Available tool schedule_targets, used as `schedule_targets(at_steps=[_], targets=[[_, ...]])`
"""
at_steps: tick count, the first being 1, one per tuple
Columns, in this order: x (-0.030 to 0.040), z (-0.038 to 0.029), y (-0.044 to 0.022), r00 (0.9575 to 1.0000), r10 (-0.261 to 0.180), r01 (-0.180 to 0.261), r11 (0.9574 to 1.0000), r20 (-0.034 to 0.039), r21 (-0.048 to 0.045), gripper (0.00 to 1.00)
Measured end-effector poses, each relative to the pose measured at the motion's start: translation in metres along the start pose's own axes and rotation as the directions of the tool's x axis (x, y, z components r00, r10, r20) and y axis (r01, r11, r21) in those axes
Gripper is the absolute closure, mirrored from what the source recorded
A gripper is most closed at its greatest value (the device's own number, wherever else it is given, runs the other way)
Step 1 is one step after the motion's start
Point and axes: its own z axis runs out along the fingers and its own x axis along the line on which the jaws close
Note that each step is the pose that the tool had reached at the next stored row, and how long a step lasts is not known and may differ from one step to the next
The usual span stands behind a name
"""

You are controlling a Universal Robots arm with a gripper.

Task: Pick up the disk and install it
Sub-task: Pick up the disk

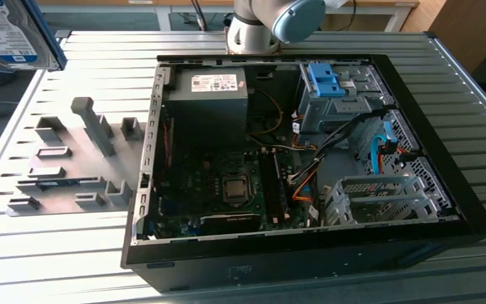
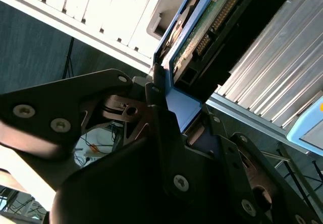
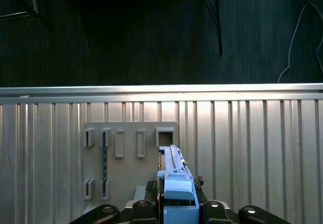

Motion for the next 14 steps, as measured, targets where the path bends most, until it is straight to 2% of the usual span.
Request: schedule_targets(at_steps=[10,14], targets=[[-0.0005,-0.0353,0.0006,1.0000,0.000,0.000,1.0000,0.0000,-0.0001,0.64],[-0.0005,-0.0444,0.0008,1.0000,0.000,0.000,1.0000,0.0000,0.0000,0.64]])
